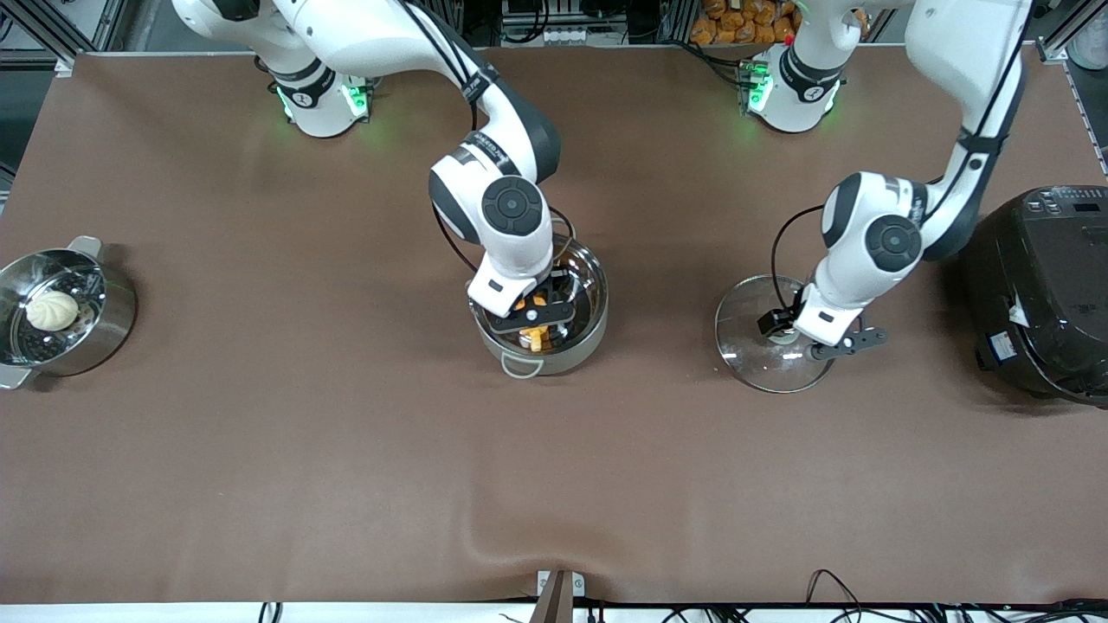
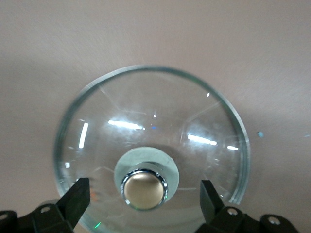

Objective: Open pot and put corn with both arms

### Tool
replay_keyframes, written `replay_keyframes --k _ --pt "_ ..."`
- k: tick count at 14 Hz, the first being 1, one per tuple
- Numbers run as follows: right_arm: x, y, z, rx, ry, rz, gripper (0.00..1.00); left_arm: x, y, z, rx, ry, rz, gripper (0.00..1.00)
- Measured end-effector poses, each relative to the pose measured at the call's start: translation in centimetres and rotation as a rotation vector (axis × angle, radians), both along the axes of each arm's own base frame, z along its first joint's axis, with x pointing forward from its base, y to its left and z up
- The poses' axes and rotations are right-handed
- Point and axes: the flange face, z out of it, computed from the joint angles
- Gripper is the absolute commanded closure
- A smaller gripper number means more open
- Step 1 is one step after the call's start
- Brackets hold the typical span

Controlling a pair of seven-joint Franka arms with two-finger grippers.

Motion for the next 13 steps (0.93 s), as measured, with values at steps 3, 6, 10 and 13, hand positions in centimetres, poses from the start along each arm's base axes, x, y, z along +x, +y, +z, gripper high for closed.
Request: replay_keyframes --k 3,6,10,13 --pt "-0.4 0.4 0.0 -0.002 -0.001 -0.024 0.0 2.6 0.7 8.6 0.028 0.005 0.025 0.0" --pt "0.0 0.1 0.4 -0.009 0.0 -0.041 0.0 4.2 2.1 17.5 0.045 -0.004 0.063 0.0" --pt "2.8 -3.9 3.1 -0.041 0.02 -0.093 0.0 4.3 2.6 26.6 0.052 -0.008 0.084 0.0" --pt "7.3 -11.9 6.4 -0.042 0.039 -0.105 0.0 3.1 2.3 31.0 0.055 -0.023 0.039 0.0"
